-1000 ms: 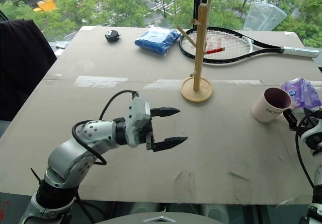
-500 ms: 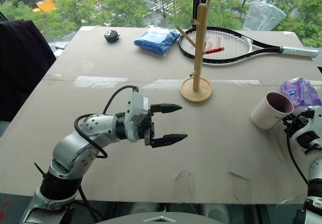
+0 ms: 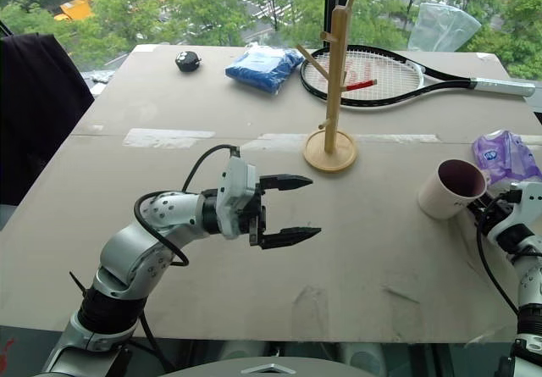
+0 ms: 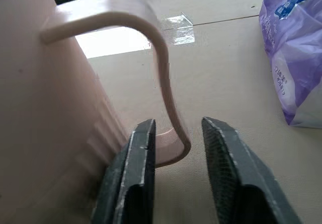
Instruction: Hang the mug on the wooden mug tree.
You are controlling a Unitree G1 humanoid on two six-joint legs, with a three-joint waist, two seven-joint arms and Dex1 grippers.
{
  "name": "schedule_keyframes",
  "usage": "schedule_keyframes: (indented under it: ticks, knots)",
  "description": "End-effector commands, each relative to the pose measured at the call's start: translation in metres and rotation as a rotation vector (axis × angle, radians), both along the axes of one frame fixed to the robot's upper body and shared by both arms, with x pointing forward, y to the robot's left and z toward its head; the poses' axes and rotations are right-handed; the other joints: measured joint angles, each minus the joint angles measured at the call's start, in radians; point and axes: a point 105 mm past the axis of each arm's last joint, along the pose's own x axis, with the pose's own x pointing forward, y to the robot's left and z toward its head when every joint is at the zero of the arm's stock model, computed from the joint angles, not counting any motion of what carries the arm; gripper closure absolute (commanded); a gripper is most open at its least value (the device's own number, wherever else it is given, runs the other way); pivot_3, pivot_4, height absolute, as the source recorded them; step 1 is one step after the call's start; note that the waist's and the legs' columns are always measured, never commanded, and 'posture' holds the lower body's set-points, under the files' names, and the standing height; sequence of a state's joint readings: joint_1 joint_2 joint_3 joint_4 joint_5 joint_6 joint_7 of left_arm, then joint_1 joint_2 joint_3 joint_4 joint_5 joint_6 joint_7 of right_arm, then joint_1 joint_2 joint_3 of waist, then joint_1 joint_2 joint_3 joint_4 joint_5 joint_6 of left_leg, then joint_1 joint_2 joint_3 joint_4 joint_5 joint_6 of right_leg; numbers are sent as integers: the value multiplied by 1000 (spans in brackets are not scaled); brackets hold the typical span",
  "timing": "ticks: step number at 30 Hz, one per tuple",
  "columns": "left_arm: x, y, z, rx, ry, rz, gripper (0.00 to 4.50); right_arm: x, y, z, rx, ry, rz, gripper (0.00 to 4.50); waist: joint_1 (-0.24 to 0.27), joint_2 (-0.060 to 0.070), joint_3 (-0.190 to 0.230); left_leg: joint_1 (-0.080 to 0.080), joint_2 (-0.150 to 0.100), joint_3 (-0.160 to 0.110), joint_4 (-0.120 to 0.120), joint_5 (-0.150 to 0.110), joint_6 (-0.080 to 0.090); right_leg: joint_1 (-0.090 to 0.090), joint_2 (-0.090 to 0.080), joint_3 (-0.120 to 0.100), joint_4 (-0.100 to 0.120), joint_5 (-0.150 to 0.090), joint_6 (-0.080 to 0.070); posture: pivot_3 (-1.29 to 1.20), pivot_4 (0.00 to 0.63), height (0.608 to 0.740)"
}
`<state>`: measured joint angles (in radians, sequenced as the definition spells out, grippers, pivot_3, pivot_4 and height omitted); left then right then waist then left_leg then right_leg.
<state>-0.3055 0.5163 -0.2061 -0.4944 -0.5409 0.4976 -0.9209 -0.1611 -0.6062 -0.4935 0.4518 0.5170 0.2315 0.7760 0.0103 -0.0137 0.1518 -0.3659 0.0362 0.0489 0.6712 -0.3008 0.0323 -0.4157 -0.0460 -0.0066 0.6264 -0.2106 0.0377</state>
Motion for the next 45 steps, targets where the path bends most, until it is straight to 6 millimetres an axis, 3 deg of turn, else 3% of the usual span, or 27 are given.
schedule_keyframes:
  ticks: [1,4,7,10,11,21,28,35,40,45]
  knots:
    - [-2,-2,6,-16,-37,-19,0,3,-7,17,-39,-50,-6,2085,0,0,0,0,0,0,0,0,0,0,0,0,0,0,0,0,150,740]
    - [-2,-3,6,-17,-39,-23,0,4,-5,16,-42,-48,6,2085,0,0,0,0,0,0,0,0,0,0,0,0,0,0,0,0,150,740]
    - [-1,-3,6,-17,-41,-25,0,4,-4,16,-40,-45,18,2852,1,0,0,0,0,0,0,0,0,0,0,0,0,0,0,0,150,740]
    - [1,-2,6,-18,-44,-24,0,5,0,13,-40,-37,34,4291,1,0,0,0,0,0,0,0,0,0,0,0,0,0,0,0,150,740]
    - [1,-2,6,-19,-46,-24,0,5,0,13,-38,-35,38,4405,1,0,0,0,0,0,0,0,0,0,0,0,0,0,0,0,150,740]
    - [1,-4,7,-29,-43,-27,0,6,3,19,-28,-58,45,4405,1,0,0,0,0,0,0,0,0,0,0,0,0,0,0,0,150,740]
    - [2,-5,8,-42,-47,-26,0,17,25,42,-131,-90,166,4405,-4,0,0,0,0,0,0,0,0,0,0,0,0,0,0,0,150,740]
    - [12,0,18,-102,-77,60,0,42,67,82,-291,-104,290,4405,-11,0,0,0,0,0,0,0,0,0,0,0,1,0,0,0,150,740]
    - [32,15,44,-246,-116,256,0,52,102,129,-546,-228,500,4405,-12,0,1,-1,0,-1,0,0,0,-1,0,-1,0,0,0,0,150,740]
    - [22,13,66,-435,-77,323,0,62,125,172,-783,-320,718,4405,-14,0,1,-2,0,-1,1,0,0,-1,0,0,-1,0,1,0,150,740]
